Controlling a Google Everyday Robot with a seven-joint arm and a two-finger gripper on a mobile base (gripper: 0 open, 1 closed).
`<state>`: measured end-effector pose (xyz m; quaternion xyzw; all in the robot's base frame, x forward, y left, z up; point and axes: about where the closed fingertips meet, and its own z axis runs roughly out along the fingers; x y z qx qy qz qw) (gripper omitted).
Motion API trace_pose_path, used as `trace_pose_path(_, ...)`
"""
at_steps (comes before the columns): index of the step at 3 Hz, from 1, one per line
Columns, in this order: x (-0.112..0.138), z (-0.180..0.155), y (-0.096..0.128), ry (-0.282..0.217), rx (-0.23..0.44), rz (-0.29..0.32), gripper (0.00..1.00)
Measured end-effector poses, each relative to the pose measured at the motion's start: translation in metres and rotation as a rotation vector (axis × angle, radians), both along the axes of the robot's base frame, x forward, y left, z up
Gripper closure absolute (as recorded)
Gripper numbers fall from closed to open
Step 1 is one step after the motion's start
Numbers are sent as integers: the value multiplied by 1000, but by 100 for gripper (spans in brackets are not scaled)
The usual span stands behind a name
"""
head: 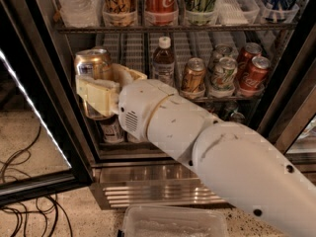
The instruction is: Pick orange can from top shelf of fridge
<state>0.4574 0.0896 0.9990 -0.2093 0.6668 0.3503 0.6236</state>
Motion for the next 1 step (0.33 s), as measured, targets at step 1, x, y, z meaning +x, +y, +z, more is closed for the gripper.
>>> trace_pose_path(1,-17,-20,-8,30,81,35,100)
